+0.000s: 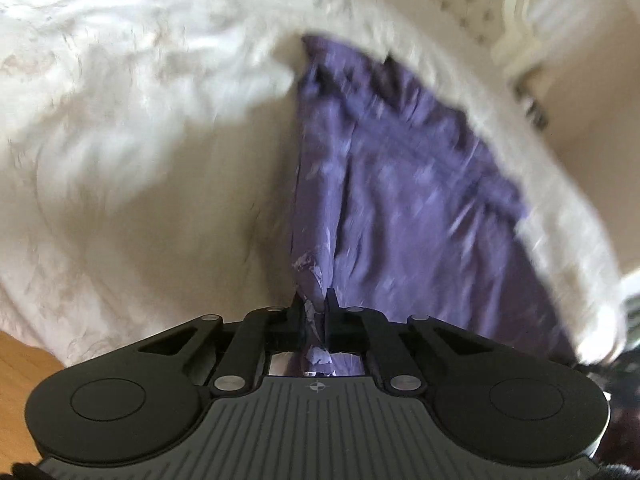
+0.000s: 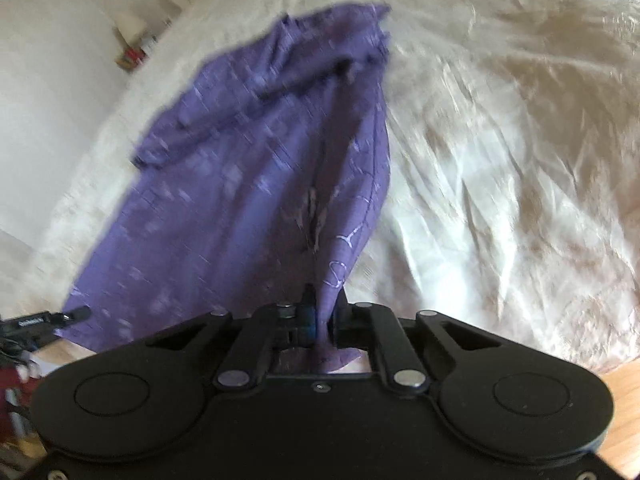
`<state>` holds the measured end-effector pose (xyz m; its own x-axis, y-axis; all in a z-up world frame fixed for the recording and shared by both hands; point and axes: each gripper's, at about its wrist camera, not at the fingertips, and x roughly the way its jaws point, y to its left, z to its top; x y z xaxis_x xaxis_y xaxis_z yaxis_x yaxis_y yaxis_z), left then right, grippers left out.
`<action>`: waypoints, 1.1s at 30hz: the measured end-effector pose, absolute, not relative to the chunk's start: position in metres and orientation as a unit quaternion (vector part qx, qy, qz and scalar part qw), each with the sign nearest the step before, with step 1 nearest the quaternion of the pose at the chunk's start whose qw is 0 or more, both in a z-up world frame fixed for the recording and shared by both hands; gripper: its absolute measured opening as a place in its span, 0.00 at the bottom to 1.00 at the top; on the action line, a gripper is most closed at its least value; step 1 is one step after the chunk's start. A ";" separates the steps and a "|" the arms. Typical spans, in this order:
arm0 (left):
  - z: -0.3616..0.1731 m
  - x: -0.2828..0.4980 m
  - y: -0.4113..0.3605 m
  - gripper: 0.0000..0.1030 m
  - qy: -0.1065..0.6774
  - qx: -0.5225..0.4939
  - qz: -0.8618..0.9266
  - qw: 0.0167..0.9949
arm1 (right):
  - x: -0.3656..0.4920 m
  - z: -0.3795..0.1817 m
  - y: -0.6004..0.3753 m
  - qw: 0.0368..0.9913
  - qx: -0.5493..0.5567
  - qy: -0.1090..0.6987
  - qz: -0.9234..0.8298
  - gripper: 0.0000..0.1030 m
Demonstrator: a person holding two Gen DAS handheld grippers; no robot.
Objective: Fold large clothes
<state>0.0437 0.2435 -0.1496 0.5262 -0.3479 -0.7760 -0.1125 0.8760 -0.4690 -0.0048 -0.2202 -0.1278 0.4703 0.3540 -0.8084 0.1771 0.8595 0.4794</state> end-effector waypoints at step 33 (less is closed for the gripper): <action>-0.103 0.358 0.254 0.06 0.369 -0.345 -0.092 0.858 | 0.271 -0.081 -0.281 0.850 0.397 0.341 -0.051 0.13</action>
